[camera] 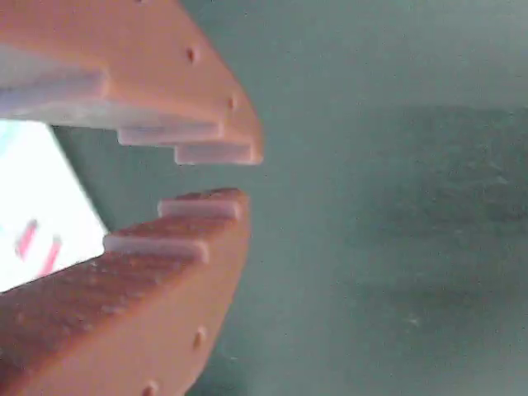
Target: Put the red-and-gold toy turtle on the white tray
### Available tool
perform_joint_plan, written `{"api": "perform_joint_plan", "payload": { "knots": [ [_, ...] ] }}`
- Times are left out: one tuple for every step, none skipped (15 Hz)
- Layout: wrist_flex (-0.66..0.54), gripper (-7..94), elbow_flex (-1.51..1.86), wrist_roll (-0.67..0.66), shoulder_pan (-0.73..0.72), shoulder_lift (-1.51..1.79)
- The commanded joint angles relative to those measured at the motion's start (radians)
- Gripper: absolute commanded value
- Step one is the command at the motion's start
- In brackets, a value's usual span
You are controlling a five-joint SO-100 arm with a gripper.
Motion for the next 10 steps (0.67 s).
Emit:
{"api": "perform_joint_plan", "payload": {
  "knots": [
    [0.018,0,-0.003,0.011,-0.025,0.014],
    [0.018,0,-0.003,0.000,-0.035,0.014],
    [0.018,0,-0.003,-0.005,-0.040,0.014],
    [0.018,0,-0.003,-0.003,-0.037,0.014],
    [0.018,0,-0.003,-0.003,-0.037,0.014],
    [0.018,0,-0.003,-0.003,-0.037,0.014],
    [0.018,0,-0.003,-0.003,-0.037,0.014],
    [0.018,0,-0.003,-0.003,-0.037,0.014],
    [0.018,0,-0.003,-0.003,-0.037,0.014],
    [0.018,0,-0.003,-0.003,-0.037,0.014]
  ]
}}
